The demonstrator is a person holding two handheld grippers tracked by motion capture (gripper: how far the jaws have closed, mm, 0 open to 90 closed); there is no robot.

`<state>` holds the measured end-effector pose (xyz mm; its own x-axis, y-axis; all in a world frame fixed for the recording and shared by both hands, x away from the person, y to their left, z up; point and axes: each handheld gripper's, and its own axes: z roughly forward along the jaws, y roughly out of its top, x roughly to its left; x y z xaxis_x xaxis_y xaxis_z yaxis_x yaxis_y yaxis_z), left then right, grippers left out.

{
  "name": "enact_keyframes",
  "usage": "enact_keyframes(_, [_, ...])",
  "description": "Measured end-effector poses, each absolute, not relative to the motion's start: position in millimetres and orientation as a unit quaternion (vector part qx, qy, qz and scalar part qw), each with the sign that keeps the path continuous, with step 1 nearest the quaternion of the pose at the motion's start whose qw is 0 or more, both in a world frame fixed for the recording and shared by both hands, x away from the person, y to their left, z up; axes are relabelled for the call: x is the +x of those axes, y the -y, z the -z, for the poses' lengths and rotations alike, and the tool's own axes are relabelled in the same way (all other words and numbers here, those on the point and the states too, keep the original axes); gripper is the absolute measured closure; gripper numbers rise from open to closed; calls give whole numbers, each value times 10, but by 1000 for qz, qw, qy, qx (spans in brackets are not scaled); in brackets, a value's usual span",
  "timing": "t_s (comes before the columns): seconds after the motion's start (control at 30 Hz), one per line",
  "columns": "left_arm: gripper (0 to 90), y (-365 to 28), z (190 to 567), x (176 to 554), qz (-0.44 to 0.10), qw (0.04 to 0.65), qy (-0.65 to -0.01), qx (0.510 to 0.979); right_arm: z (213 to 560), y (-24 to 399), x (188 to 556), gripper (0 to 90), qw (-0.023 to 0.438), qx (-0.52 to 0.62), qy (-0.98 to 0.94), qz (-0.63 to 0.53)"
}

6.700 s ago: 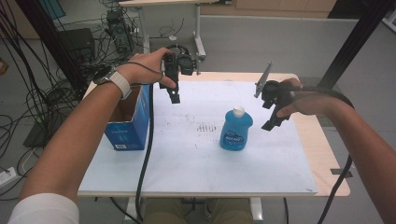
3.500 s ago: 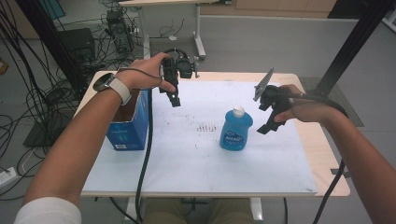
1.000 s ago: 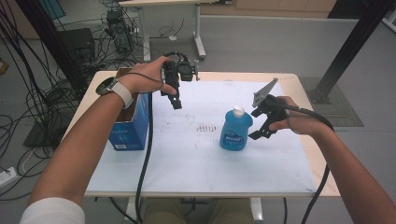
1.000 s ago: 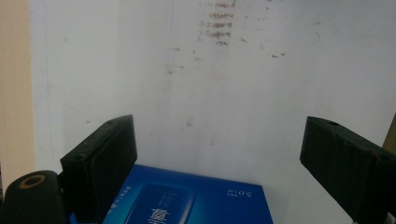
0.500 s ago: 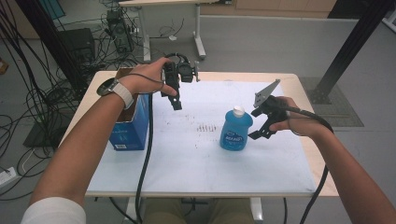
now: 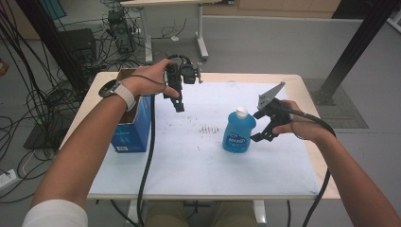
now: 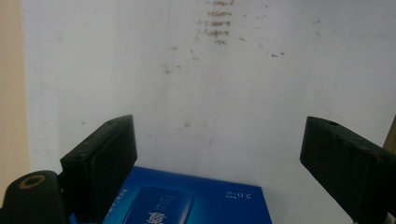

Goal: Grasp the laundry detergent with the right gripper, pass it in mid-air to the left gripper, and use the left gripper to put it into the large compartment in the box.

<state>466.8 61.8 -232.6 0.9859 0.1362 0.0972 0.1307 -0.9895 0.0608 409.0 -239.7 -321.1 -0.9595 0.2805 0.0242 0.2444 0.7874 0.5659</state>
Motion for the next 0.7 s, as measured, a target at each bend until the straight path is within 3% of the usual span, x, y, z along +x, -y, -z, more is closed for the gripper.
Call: enact_keyframes(0.7, [112,-623,2321,4653,-51,28,-67,996,3255,2404,4070,58,31,140,-939,-313])
